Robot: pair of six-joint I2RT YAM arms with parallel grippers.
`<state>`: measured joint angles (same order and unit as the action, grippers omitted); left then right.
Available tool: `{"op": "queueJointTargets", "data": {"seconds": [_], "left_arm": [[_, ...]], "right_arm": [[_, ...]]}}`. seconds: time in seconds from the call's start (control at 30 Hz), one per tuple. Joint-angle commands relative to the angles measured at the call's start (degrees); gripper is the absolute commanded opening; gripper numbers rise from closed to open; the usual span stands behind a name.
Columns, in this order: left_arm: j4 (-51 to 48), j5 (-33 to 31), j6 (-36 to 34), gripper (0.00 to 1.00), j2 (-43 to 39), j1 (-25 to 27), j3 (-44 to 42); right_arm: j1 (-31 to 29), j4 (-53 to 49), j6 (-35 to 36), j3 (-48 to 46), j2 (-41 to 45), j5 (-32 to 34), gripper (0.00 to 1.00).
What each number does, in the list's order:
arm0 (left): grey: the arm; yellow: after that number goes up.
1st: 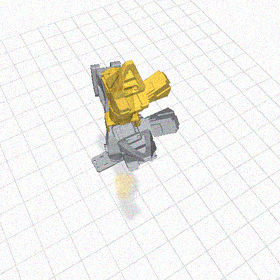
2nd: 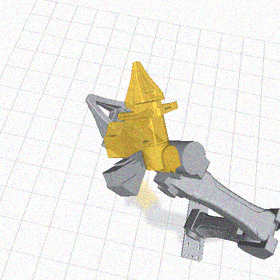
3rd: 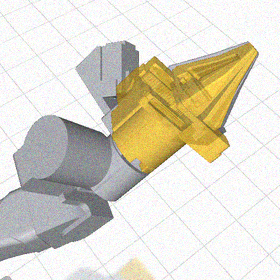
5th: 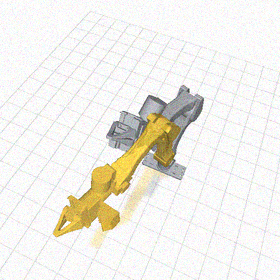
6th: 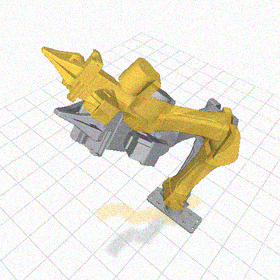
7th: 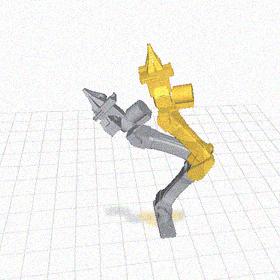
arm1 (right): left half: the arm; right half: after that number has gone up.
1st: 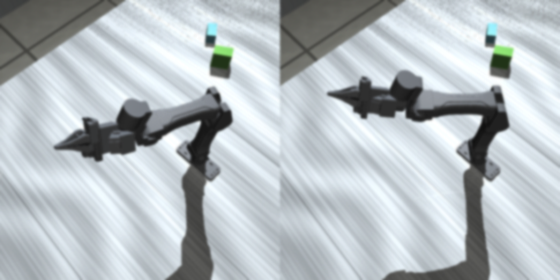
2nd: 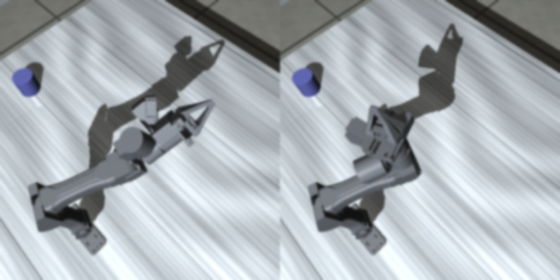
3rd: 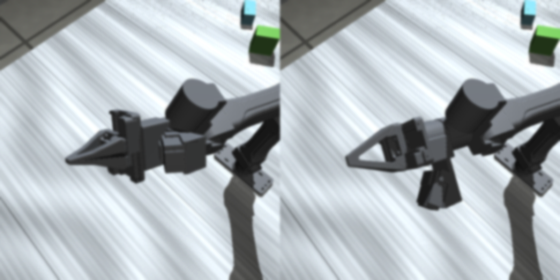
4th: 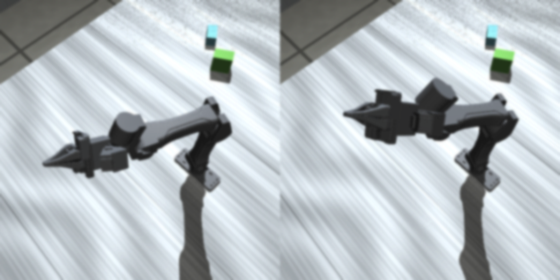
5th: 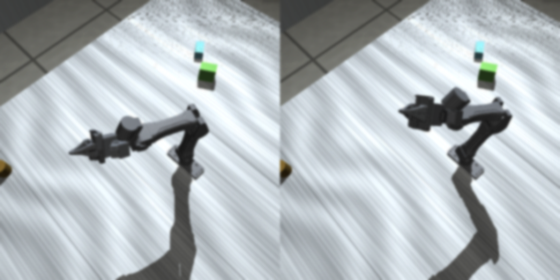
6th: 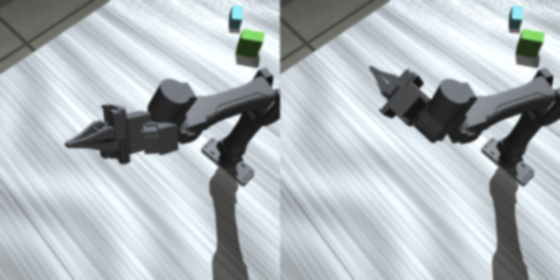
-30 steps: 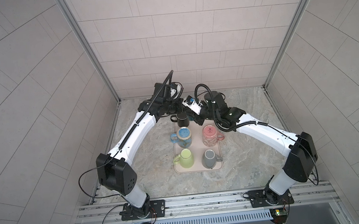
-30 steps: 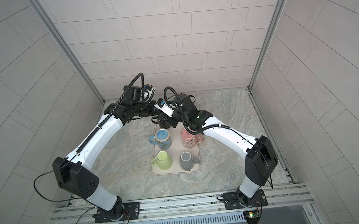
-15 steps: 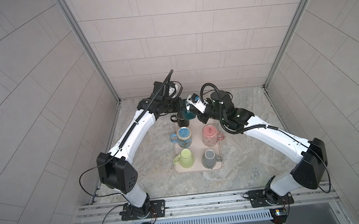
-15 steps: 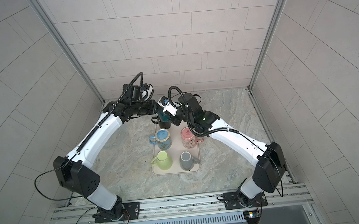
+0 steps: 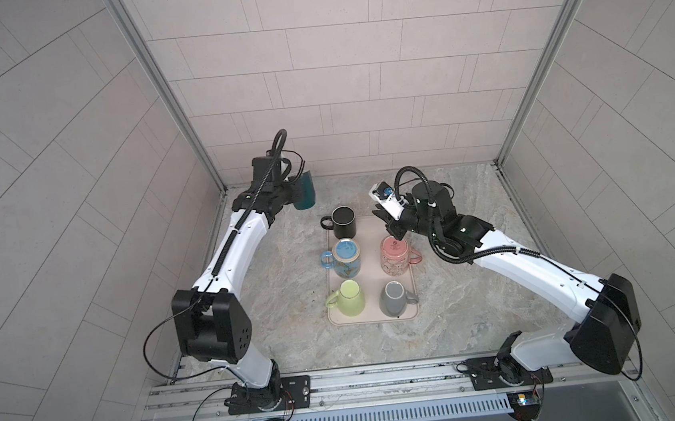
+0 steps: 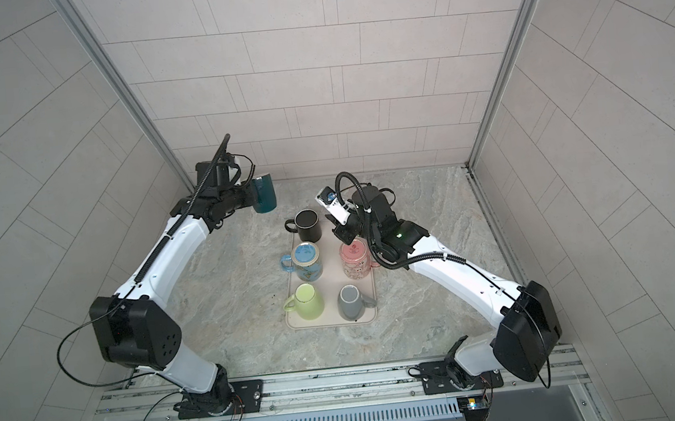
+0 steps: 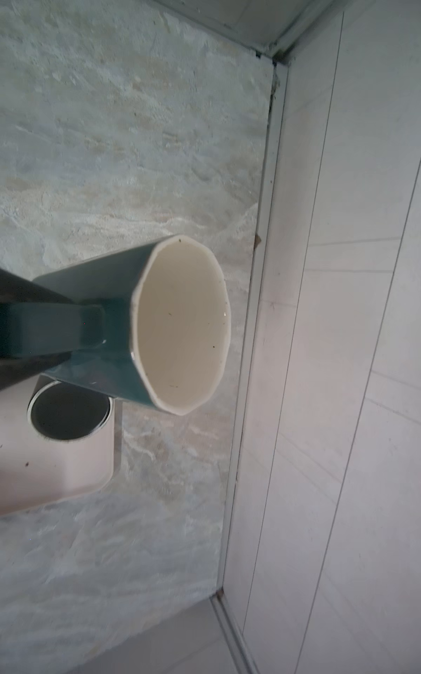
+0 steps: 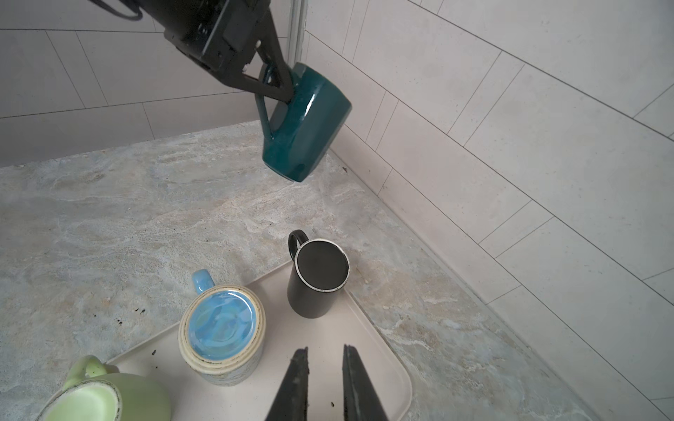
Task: Turn the mug right side up
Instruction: 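Carry the teal mug with the left gripper to the far table corner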
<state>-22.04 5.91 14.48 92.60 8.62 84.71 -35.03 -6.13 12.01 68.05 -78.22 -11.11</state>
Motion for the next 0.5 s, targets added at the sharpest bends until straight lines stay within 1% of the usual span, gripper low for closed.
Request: {"op": "queueJointTargets", "data": {"seconds": [0.0, 0.17, 0.47], "left_arm": [[15.98, -4.86, -2.86, 0.00, -2.27, -0.78, -4.60], [29.15, -8.50, -3.34, 0.00, -1.58, -1.18, -12.91], [50.58, -13.90, -4.65, 0.00, 1.85, -1.22, -23.53]], "right_arm": [[1.06, 2.86, -1.67, -1.12, 2.88, 0.60, 0.18], [2.24, 3.48, -2.52, -2.62, 3.61, 0.36, 0.17], [3.72, 5.67, -4.42, -4.50, 3.69, -0.54, 0.15]]}}
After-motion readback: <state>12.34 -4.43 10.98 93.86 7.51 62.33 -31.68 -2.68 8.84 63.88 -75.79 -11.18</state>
